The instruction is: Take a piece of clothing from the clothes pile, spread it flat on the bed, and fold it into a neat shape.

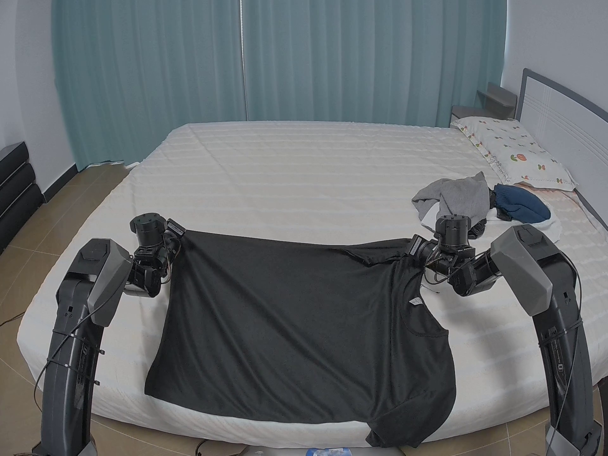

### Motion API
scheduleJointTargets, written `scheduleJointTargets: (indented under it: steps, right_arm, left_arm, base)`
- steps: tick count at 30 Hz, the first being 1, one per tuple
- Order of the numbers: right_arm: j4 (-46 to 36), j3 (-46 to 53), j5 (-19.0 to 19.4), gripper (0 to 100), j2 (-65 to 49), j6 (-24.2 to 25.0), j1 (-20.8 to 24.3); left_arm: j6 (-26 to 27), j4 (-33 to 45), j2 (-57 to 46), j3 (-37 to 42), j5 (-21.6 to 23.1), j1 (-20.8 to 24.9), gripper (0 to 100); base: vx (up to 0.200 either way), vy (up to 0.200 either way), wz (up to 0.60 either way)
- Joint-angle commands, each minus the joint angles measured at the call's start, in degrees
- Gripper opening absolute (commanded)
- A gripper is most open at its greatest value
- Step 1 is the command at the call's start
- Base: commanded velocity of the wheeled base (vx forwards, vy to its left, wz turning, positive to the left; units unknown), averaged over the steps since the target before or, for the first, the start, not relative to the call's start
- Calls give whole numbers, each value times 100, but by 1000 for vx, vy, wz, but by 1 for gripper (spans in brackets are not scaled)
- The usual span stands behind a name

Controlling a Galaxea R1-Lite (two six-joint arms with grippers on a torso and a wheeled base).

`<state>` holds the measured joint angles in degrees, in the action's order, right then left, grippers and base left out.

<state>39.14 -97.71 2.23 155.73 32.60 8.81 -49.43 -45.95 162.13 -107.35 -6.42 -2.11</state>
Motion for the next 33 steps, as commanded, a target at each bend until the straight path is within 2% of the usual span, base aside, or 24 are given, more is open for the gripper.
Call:
scheduleJointTargets:
  steps: [1,10,11,16,17,27,33]
  right_arm:
    - [234,-398,-135,0,370,-8,6]
    - [225,-662,-232,0,598,-43,68]
    - [234,-671,-232,100,616,-43,77]
    - [234,-644,-241,100,625,-43,68]
    - [234,-618,-241,100,598,-43,68]
    - [85,-363,-241,100,-351,-8,-64]
    - [-135,384,-56,100,-1072,36,6]
  left_arm:
    - [4,-2,108,-172,-105,-26,0]
    - [382,288,196,-181,-131,-18,0]
    - [382,288,196,-181,-131,-18,0]
    - [382,481,169,-181,-131,9,0]
    - [382,508,161,-181,-131,18,100]
    - [364,350,152,-146,-184,9,100]
    - [338,279,55,162,-298,-26,100]
  base:
    - [0,0,0]
    - [0,0,0]
    - [0,0,0]
    - [0,0,0]
    - [0,0,0]
    - [0,0,0]
    - [0,0,0]
